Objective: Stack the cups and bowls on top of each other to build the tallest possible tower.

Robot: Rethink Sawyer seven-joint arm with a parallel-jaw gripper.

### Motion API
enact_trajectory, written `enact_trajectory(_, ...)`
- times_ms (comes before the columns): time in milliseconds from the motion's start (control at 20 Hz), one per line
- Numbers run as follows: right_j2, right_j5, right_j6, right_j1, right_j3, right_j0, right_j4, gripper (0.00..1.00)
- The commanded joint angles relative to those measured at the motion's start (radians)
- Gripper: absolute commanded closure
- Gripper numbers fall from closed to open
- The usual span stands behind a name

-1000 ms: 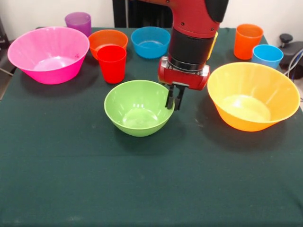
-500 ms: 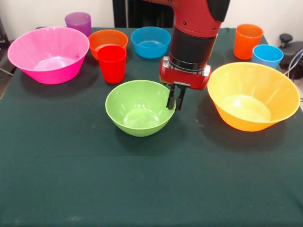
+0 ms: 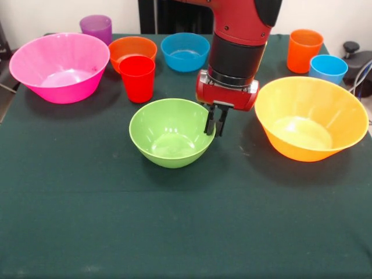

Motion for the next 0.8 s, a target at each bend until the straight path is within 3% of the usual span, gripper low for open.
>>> enact_trajectory(50,0.085,-0.036,0.15,0.081,0.066,-0.004,0.007,1.0)
enact_trajectory(800,0.088,-0.054,0.125,0.079,0.063,-0.012,-0.014,1.0)
